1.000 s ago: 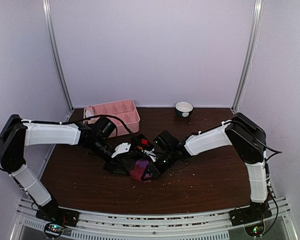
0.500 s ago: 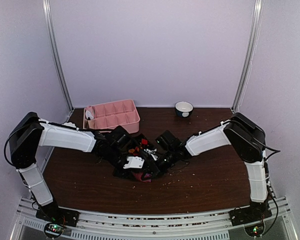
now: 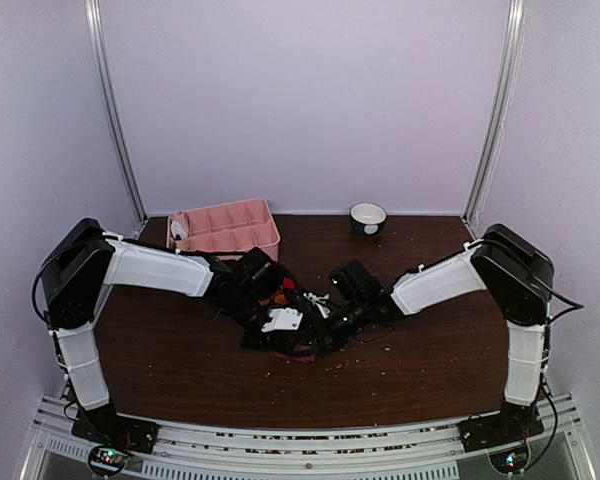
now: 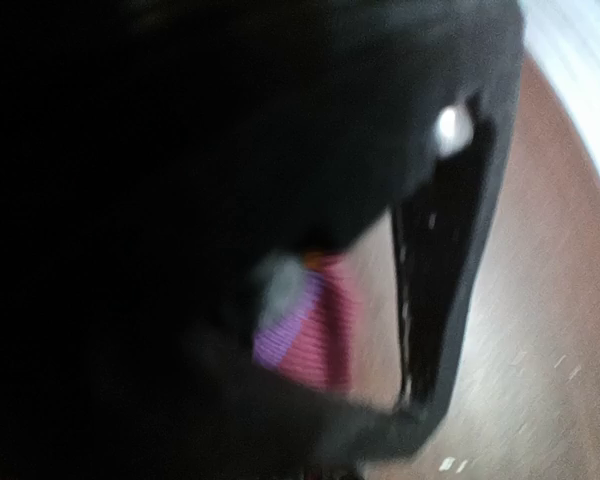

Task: Roll the socks
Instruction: Roll the sock at the center of the board.

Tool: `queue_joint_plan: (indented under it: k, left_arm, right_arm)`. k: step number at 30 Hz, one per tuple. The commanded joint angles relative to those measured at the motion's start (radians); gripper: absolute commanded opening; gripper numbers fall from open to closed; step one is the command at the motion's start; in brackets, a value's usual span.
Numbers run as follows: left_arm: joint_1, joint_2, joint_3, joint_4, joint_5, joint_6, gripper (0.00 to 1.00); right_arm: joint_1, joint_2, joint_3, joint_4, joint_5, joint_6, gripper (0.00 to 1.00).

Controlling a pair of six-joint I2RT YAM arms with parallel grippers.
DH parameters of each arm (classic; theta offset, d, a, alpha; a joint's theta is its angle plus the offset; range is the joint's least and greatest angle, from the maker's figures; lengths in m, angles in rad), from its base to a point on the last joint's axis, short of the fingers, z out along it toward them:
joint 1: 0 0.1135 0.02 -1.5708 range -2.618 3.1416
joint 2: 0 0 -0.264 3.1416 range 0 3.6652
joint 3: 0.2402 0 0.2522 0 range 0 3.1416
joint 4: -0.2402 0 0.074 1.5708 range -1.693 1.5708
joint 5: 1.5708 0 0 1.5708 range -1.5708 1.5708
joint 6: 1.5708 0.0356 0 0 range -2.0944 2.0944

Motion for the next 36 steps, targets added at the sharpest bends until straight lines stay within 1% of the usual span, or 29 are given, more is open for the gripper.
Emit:
queue_joint_plan:
  k: [1,11,13,15,17,18,19,20,22,23,24,26,27,30,33,36]
  left_arm:
    - [0.04,0.077,0.035,-0.114,0.069,-0.061,0.0]
    - [0.09,0.181,0.13,-0.231,0.193,-0.106,0.0]
    - [0.098,0.198,0.144,-0.246,0.218,-0.112,0.0]
    - [0.103,0.209,0.151,-0.258,0.229,-0.112,0.0]
    - [0.109,0.22,0.159,-0.277,0.243,-0.108,0.0]
    - [0.113,0.226,0.162,-0.286,0.252,-0.108,0.0]
    - [0.117,0.229,0.163,-0.293,0.261,-0.106,0.0]
    - [0.122,0.232,0.165,-0.298,0.27,-0.106,0.0]
    - [0.13,0.239,0.172,-0.307,0.286,-0.107,0.0]
    - [0.134,0.242,0.177,-0.313,0.291,-0.108,0.0]
    - [0.136,0.246,0.184,-0.32,0.294,-0.109,0.0]
    - [0.139,0.254,0.198,-0.338,0.301,-0.107,0.0]
    - [0.142,0.26,0.205,-0.347,0.308,-0.107,0.0]
    - [0.153,0.279,0.228,-0.378,0.33,-0.107,0.0]
    - [0.163,0.311,0.262,-0.414,0.345,-0.104,0.0]
    - [0.168,0.333,0.29,-0.441,0.354,-0.099,0.0]
  right_arm:
    - [-0.042,-0.025,-0.152,-0.078,0.271,0.004,1.0]
    - [-0.039,-0.26,-0.338,0.027,0.616,-0.019,1.0]
    - [-0.025,-0.348,-0.398,0.08,0.719,-0.035,1.0]
    - [-0.016,-0.472,-0.502,0.2,0.784,-0.05,1.0]
    - [-0.021,-0.588,-0.603,0.356,0.847,0.011,1.0]
    - [-0.029,-0.62,-0.634,0.399,0.896,0.081,1.0]
    - [-0.047,-0.642,-0.646,0.404,0.92,0.146,1.0]
    - [-0.062,-0.644,-0.657,0.444,0.886,0.162,1.0]
    - [-0.051,-0.609,-0.679,0.634,0.714,0.037,1.0]
    - [-0.019,-0.588,-0.682,0.686,0.687,-0.037,1.0]
    - [0.02,-0.575,-0.674,0.68,0.701,-0.125,1.0]
    - [0.083,-0.547,-0.653,0.644,0.681,-0.306,0.99]
    - [0.105,-0.535,-0.638,0.612,0.665,-0.37,0.96]
    - [0.157,-0.513,-0.585,0.531,0.593,-0.512,0.85]
    - [0.21,-0.47,-0.516,0.461,0.569,-0.639,0.8]
    - [0.253,-0.391,-0.416,0.354,0.582,-0.754,0.76]
